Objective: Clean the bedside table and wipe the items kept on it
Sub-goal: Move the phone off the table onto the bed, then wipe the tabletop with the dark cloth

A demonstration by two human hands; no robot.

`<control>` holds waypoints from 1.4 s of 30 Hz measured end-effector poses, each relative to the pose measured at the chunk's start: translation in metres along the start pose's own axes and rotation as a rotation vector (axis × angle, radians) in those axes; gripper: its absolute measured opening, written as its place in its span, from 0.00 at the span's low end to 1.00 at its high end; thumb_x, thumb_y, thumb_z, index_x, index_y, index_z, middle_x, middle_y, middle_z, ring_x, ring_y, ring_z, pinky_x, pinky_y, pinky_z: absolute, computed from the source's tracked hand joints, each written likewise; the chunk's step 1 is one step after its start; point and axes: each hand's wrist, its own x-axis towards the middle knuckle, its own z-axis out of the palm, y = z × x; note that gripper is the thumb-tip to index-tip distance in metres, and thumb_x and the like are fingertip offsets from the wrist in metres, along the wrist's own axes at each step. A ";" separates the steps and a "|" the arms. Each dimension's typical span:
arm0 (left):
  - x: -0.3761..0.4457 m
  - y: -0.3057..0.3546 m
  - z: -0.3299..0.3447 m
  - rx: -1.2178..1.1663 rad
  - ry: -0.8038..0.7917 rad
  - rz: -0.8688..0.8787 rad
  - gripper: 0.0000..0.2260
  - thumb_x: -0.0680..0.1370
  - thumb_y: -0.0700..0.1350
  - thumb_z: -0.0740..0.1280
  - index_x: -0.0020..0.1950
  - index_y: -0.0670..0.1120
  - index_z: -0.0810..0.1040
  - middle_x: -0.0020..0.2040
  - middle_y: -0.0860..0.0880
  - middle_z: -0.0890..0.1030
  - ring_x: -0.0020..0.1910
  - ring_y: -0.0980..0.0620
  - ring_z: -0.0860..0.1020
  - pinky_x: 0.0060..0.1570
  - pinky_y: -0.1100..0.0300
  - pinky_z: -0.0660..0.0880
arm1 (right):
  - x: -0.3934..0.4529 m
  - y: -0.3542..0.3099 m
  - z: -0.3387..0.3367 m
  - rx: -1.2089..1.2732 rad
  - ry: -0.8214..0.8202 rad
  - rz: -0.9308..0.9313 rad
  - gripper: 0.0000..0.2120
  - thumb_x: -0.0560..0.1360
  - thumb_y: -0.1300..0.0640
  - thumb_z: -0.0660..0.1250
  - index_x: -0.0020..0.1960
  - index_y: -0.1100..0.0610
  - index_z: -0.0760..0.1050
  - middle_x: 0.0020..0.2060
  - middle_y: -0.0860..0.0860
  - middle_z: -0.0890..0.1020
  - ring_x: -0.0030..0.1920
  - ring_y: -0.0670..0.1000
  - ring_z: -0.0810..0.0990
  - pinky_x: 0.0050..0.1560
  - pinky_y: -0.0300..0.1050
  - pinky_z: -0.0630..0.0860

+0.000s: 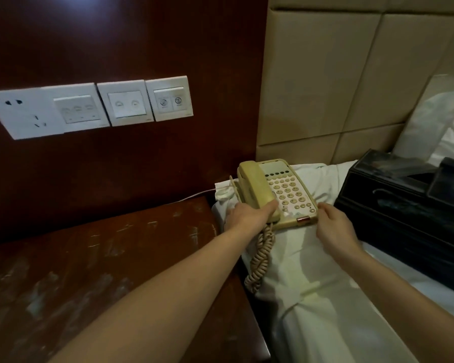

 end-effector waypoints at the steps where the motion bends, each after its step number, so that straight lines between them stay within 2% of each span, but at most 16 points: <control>1: -0.010 -0.002 -0.007 0.046 -0.009 0.037 0.47 0.66 0.76 0.66 0.74 0.45 0.71 0.70 0.46 0.76 0.65 0.43 0.77 0.64 0.48 0.77 | -0.008 -0.006 -0.005 -0.033 0.000 -0.026 0.19 0.83 0.54 0.53 0.69 0.56 0.73 0.58 0.57 0.80 0.57 0.62 0.78 0.53 0.54 0.75; 3: -0.035 -0.010 -0.025 0.195 0.017 0.134 0.39 0.74 0.71 0.67 0.74 0.45 0.69 0.70 0.46 0.75 0.66 0.43 0.76 0.61 0.52 0.76 | -0.032 -0.023 -0.016 -0.110 0.010 -0.093 0.18 0.83 0.57 0.55 0.70 0.60 0.72 0.63 0.59 0.78 0.62 0.63 0.76 0.60 0.56 0.73; 6: -0.086 -0.036 -0.061 0.337 0.141 0.300 0.33 0.79 0.64 0.64 0.78 0.48 0.63 0.72 0.46 0.71 0.69 0.42 0.73 0.64 0.48 0.73 | -0.082 -0.053 -0.020 -0.233 0.015 -0.229 0.17 0.81 0.58 0.60 0.68 0.57 0.74 0.64 0.58 0.79 0.62 0.62 0.77 0.58 0.54 0.73; 11: -0.200 -0.129 -0.118 0.481 0.271 0.405 0.21 0.83 0.57 0.62 0.74 0.53 0.69 0.65 0.52 0.74 0.63 0.50 0.75 0.62 0.53 0.73 | -0.200 -0.093 0.016 -0.432 -0.256 -0.512 0.09 0.78 0.50 0.64 0.56 0.44 0.78 0.47 0.46 0.84 0.47 0.53 0.83 0.43 0.48 0.75; 14: -0.267 -0.217 -0.151 0.521 0.314 0.316 0.18 0.83 0.57 0.61 0.73 0.57 0.71 0.63 0.57 0.74 0.62 0.56 0.74 0.61 0.61 0.72 | -0.267 -0.099 0.050 -0.471 -0.435 -0.700 0.07 0.78 0.46 0.64 0.56 0.39 0.74 0.49 0.36 0.79 0.47 0.41 0.80 0.43 0.39 0.75; 15: -0.286 -0.247 -0.162 0.522 0.333 0.267 0.17 0.83 0.57 0.61 0.72 0.59 0.71 0.62 0.60 0.74 0.61 0.58 0.74 0.59 0.65 0.71 | -0.285 -0.100 0.062 -0.474 -0.513 -0.723 0.07 0.79 0.44 0.62 0.57 0.37 0.72 0.50 0.33 0.76 0.48 0.38 0.78 0.43 0.35 0.74; 18: -0.325 -0.323 -0.193 0.487 0.461 0.127 0.14 0.82 0.56 0.64 0.67 0.60 0.76 0.58 0.64 0.75 0.57 0.62 0.76 0.51 0.71 0.69 | -0.331 -0.104 0.097 -0.437 -0.669 -0.733 0.09 0.81 0.41 0.57 0.60 0.35 0.68 0.52 0.30 0.72 0.50 0.35 0.75 0.47 0.33 0.75; 21: -0.337 -0.374 -0.219 0.451 0.603 0.067 0.11 0.79 0.52 0.70 0.61 0.57 0.81 0.54 0.61 0.79 0.54 0.58 0.81 0.49 0.65 0.75 | -0.368 -0.112 0.134 -0.396 -0.720 -0.760 0.12 0.81 0.43 0.58 0.64 0.38 0.70 0.55 0.32 0.72 0.52 0.37 0.75 0.51 0.35 0.75; 23: -0.334 -0.398 -0.233 0.482 0.618 0.068 0.13 0.77 0.51 0.72 0.61 0.55 0.81 0.55 0.57 0.80 0.54 0.53 0.81 0.51 0.58 0.79 | -0.386 -0.120 0.158 -0.382 -0.763 -0.786 0.13 0.81 0.43 0.58 0.65 0.39 0.70 0.56 0.33 0.72 0.54 0.37 0.75 0.53 0.36 0.75; 27: -0.322 -0.423 -0.245 0.560 0.543 0.110 0.19 0.78 0.56 0.72 0.67 0.55 0.78 0.63 0.54 0.76 0.61 0.52 0.78 0.58 0.58 0.76 | -0.407 -0.133 0.198 -0.390 -0.783 -0.838 0.16 0.81 0.41 0.57 0.67 0.41 0.70 0.60 0.35 0.68 0.61 0.37 0.69 0.57 0.37 0.74; 30: -0.314 -0.430 -0.248 0.517 0.546 0.149 0.23 0.77 0.63 0.68 0.71 0.58 0.74 0.70 0.55 0.70 0.68 0.53 0.72 0.65 0.57 0.75 | -0.412 -0.139 0.221 -0.450 -0.780 -0.932 0.23 0.79 0.35 0.58 0.71 0.41 0.64 0.67 0.36 0.61 0.68 0.39 0.61 0.60 0.36 0.71; 32: -0.309 -0.438 -0.251 0.558 0.522 0.212 0.27 0.74 0.65 0.66 0.71 0.58 0.73 0.69 0.55 0.71 0.68 0.51 0.75 0.63 0.52 0.79 | -0.412 -0.140 0.233 -0.503 -0.812 -0.993 0.27 0.77 0.33 0.60 0.72 0.41 0.61 0.68 0.36 0.60 0.69 0.41 0.60 0.62 0.36 0.68; 34: -0.305 -0.446 -0.253 0.583 0.495 0.253 0.27 0.73 0.64 0.66 0.71 0.58 0.73 0.67 0.55 0.73 0.66 0.49 0.76 0.60 0.50 0.80 | -0.408 -0.140 0.242 -0.510 -0.795 -1.023 0.24 0.77 0.36 0.63 0.70 0.41 0.63 0.66 0.36 0.63 0.66 0.42 0.65 0.57 0.34 0.68; 36: -0.303 -0.450 -0.254 0.575 0.506 0.283 0.24 0.75 0.60 0.70 0.71 0.58 0.75 0.67 0.56 0.74 0.66 0.50 0.76 0.60 0.51 0.80 | -0.404 -0.139 0.247 -0.462 -0.756 -1.025 0.18 0.77 0.40 0.65 0.65 0.41 0.69 0.60 0.36 0.68 0.60 0.42 0.71 0.47 0.30 0.67; 38: -0.302 -0.452 -0.255 0.575 0.531 0.306 0.21 0.76 0.56 0.73 0.69 0.57 0.77 0.66 0.56 0.75 0.65 0.51 0.76 0.59 0.54 0.80 | -0.402 -0.139 0.249 -0.439 -0.741 -1.024 0.13 0.78 0.43 0.66 0.61 0.42 0.72 0.57 0.35 0.69 0.56 0.41 0.72 0.40 0.28 0.64; 42: -0.302 -0.445 -0.259 0.556 0.553 0.321 0.19 0.79 0.62 0.63 0.66 0.56 0.79 0.64 0.56 0.75 0.64 0.53 0.75 0.60 0.55 0.79 | -0.399 -0.137 0.252 -0.399 -0.712 -1.036 0.09 0.78 0.46 0.66 0.58 0.43 0.74 0.54 0.35 0.72 0.53 0.41 0.73 0.40 0.29 0.68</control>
